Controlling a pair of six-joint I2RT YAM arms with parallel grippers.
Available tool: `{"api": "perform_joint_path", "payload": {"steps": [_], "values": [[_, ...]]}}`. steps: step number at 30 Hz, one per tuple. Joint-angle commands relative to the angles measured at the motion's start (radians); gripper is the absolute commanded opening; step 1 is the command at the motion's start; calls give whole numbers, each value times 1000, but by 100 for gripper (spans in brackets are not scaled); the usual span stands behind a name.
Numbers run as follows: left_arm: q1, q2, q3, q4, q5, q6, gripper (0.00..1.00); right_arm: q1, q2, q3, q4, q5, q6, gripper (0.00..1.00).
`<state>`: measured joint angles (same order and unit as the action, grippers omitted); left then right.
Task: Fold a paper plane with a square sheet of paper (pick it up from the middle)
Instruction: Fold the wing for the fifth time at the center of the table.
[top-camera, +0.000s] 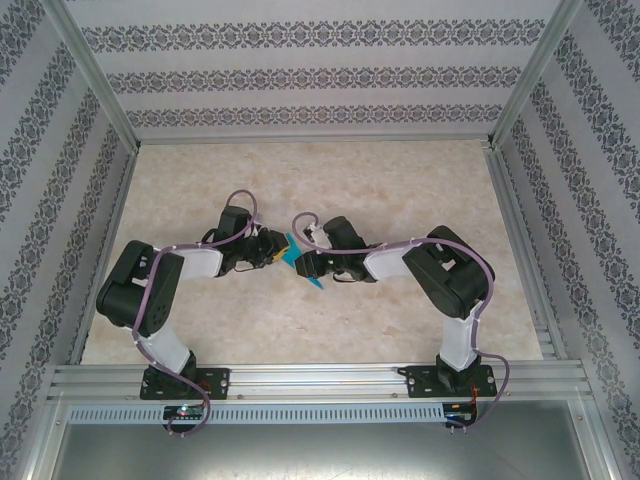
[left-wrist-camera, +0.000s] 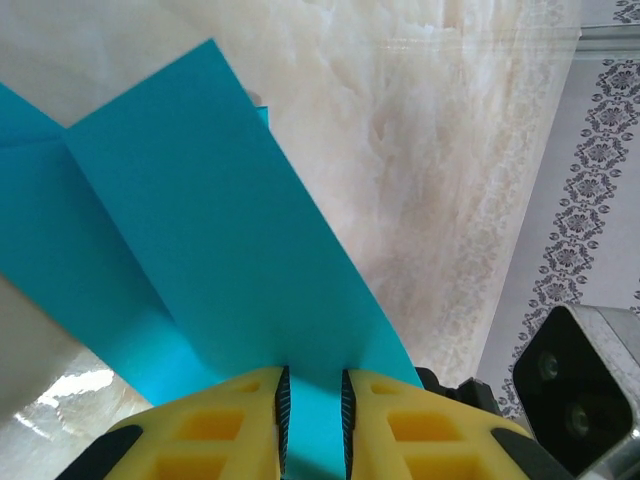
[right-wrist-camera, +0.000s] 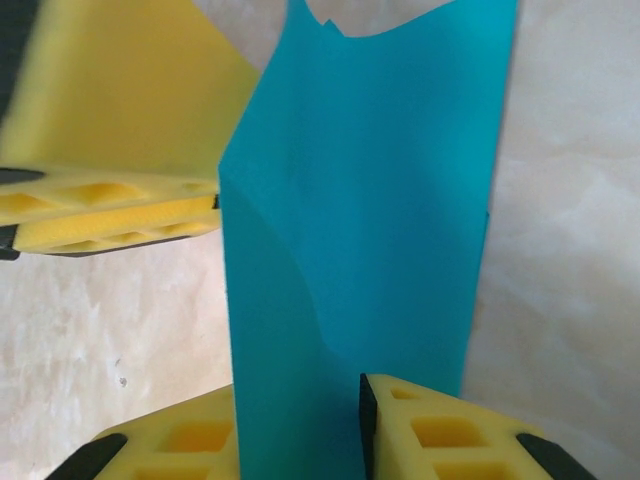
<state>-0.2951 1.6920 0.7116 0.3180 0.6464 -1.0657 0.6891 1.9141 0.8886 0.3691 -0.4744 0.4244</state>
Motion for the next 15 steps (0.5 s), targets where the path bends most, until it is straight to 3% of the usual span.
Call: {"api": "perform_joint_path", "payload": {"steps": [1, 10, 15], "values": [[-9, 24, 26, -52, -11, 17, 24, -5, 6, 34, -38, -31, -3, 29], [-9, 44, 35, -78, -12, 17, 23, -5, -15, 53, -90, 8, -31, 31], [-10, 42, 36, -88, -16, 20, 23, -3, 2, 77, -119, 4, -67, 26]]}}
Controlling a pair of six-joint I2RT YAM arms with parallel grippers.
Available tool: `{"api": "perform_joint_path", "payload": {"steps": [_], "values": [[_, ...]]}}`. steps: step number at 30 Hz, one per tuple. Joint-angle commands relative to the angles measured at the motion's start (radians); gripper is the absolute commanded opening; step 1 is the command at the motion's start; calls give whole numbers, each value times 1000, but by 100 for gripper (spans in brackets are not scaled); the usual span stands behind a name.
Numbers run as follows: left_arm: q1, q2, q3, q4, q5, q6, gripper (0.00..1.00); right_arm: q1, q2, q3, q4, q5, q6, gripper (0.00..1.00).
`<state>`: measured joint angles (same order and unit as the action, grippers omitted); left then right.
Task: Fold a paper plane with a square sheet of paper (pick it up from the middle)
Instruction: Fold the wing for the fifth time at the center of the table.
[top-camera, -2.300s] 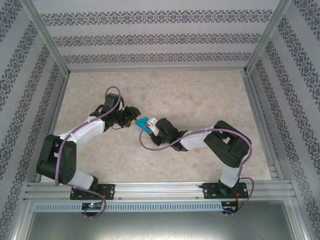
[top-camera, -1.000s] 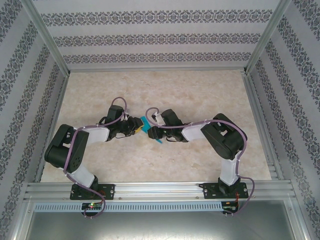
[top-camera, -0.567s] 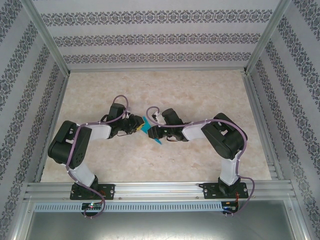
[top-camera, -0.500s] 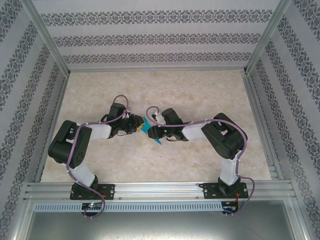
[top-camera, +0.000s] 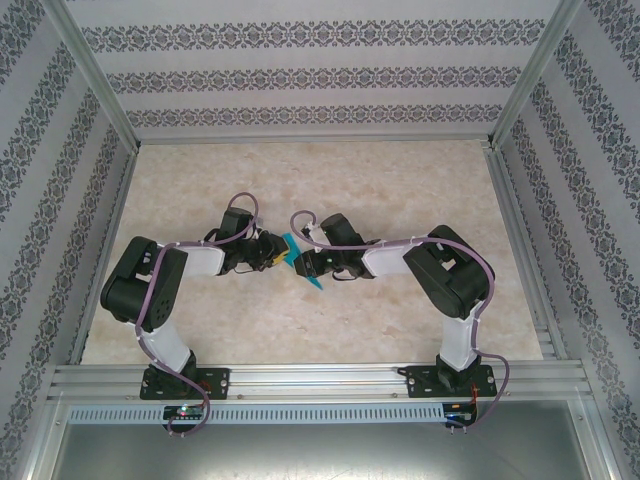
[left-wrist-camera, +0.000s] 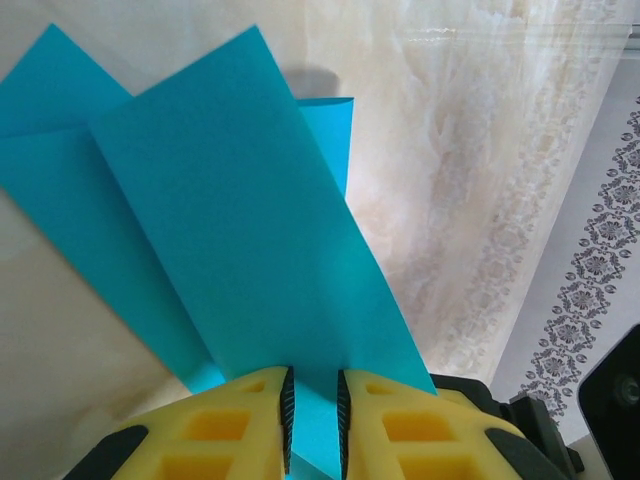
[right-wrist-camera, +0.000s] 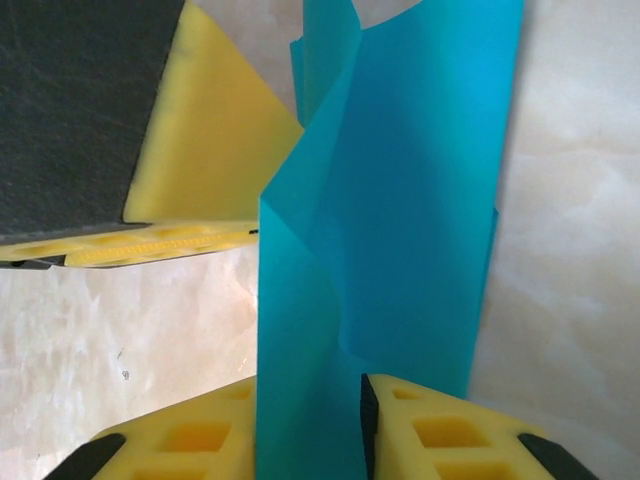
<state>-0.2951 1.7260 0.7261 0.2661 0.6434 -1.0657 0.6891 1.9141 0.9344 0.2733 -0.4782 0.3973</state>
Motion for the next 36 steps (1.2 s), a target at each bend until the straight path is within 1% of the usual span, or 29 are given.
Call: {"api": "perform_joint_path", "payload": {"steps": [1, 5, 9, 14, 20, 26, 31, 36], "values": [[-10, 6, 21, -37, -13, 21, 23, -3, 4, 36, -26, 5, -45, 25], [-9, -20, 18, -58, -19, 31, 23, -5, 17, 53, -30, -26, -58, 17], [-7, -69, 2, -82, -43, 47, 23, -15, 29, 63, -10, -75, -36, 8], [-1, -134, -40, -82, -66, 52, 23, -36, 49, 62, 46, -135, 31, 3], [-1, -171, -76, -44, -44, 54, 25, -58, 91, 67, 115, -207, 127, 1], [-7, -151, -78, -1, -15, 58, 25, -88, 146, 44, 280, -273, 291, 0], [-14, -118, -69, 26, -4, 55, 24, -103, 157, 23, 340, -276, 366, 0], [-18, -82, -48, 56, 1, 50, 22, -114, 152, 3, 374, -276, 425, 0]]}}
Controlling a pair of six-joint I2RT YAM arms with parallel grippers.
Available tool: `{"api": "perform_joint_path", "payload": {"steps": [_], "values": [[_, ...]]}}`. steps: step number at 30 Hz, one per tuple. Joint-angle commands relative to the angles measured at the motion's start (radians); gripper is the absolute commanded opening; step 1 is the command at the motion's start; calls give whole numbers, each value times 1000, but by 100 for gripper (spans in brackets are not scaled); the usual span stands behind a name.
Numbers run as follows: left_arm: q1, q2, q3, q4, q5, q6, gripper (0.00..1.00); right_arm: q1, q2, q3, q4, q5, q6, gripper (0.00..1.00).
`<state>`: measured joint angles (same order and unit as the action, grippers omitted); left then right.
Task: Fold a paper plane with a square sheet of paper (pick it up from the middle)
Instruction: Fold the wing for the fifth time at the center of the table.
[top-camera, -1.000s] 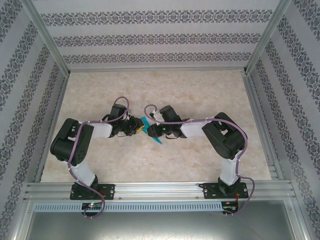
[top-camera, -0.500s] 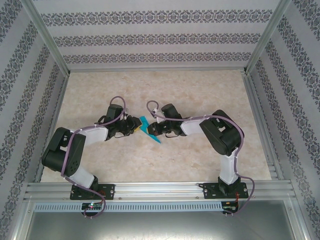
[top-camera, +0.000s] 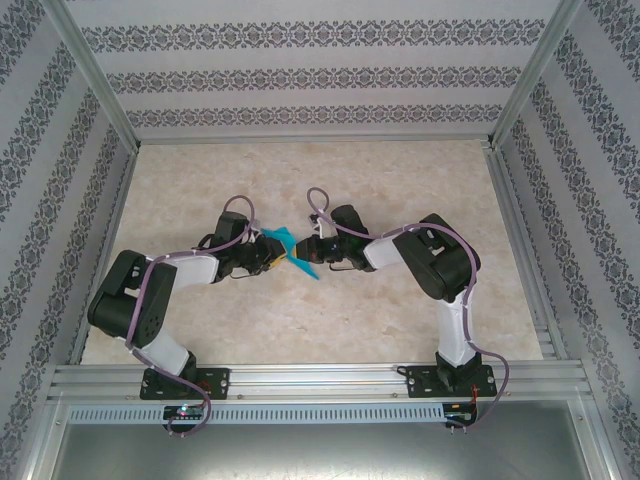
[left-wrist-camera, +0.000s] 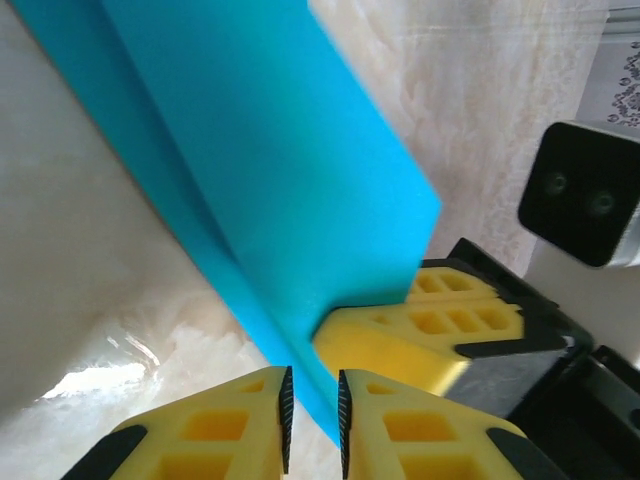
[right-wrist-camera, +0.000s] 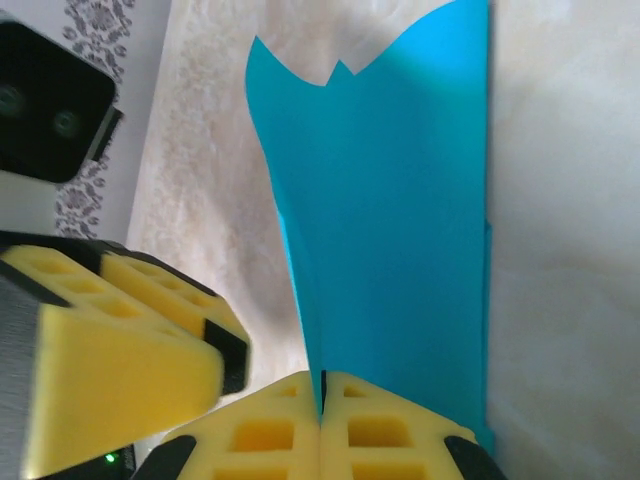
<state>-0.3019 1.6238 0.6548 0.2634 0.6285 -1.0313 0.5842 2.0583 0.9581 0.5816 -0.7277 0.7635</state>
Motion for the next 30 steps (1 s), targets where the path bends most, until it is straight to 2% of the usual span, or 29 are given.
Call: {"api": "perform_joint_path", "payload": {"steps": [1, 11, 17, 23, 30], "values": [[-13, 26, 27, 67, 14, 14, 21, -9, 8, -23, 64, -27, 64, 0], [-21, 114, 41, 199, 14, -27, 17, -9, 12, -52, 68, -5, 92, 0], [-25, 139, 47, 190, -4, -15, 16, -9, 16, -63, 81, -4, 105, 0], [-26, 169, 51, 183, -19, -10, 15, -9, 3, -63, 33, 1, 61, 8], [-25, 179, 52, 177, -37, -13, 14, -10, -50, -36, -116, 0, -56, 17]]}}
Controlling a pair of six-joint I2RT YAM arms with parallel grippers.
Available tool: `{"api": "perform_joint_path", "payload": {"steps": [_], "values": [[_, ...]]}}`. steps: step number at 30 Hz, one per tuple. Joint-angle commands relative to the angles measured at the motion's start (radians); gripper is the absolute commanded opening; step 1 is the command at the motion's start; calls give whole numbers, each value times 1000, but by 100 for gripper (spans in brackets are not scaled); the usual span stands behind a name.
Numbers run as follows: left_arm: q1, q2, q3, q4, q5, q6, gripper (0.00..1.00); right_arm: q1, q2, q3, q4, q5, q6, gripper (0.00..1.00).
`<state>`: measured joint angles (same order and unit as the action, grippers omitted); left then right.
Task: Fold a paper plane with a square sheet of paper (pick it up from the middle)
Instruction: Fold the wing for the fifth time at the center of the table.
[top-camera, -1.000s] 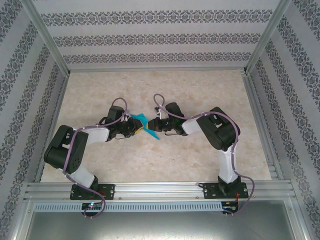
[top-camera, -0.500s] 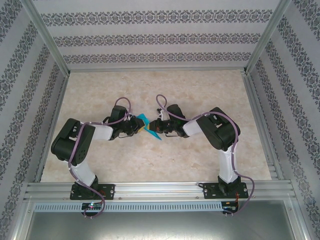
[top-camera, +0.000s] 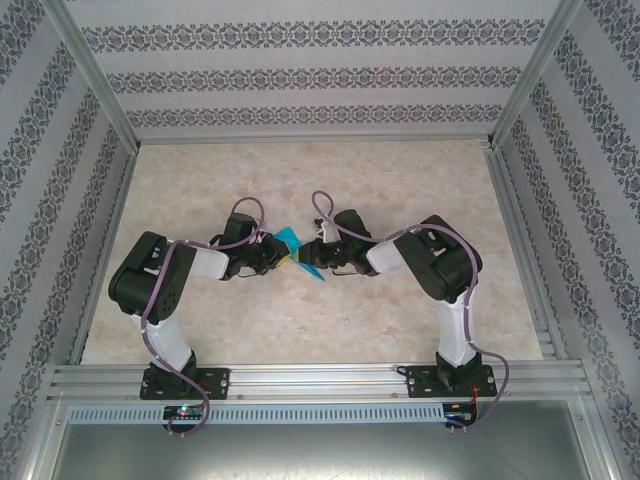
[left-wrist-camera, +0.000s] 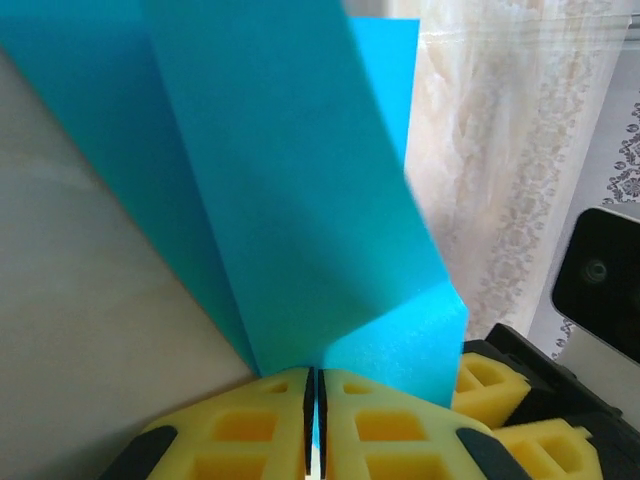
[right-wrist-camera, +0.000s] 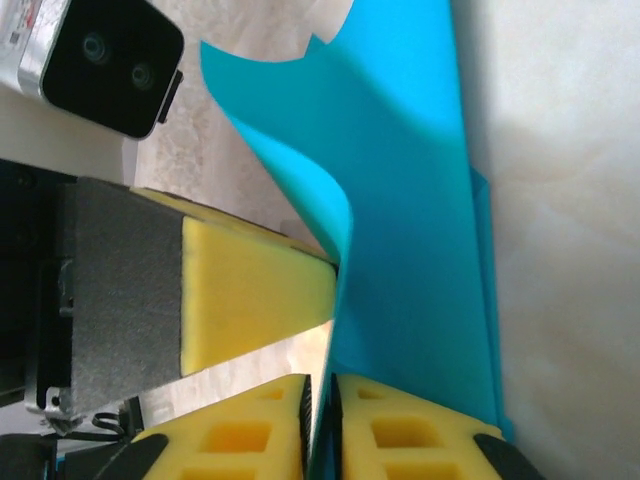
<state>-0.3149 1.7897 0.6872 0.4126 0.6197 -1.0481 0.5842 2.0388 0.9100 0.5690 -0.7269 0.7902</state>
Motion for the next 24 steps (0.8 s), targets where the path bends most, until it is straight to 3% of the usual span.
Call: {"api": "perform_joint_path", "payload": {"steps": [1, 11, 16, 24], "values": [[-13, 15, 22, 21, -32, 4, 14, -9, -40, 20, -134, -1, -101, 19], [-12, 34, 48, -16, -30, 8, 13, 9, -99, 109, -454, 70, -369, 29], [-13, 33, 53, -18, -20, 6, 13, 65, -146, 142, -586, 210, -495, 38], [-14, 31, 52, -22, -2, 3, 13, 158, -232, 101, -589, 542, -579, 52]]}}
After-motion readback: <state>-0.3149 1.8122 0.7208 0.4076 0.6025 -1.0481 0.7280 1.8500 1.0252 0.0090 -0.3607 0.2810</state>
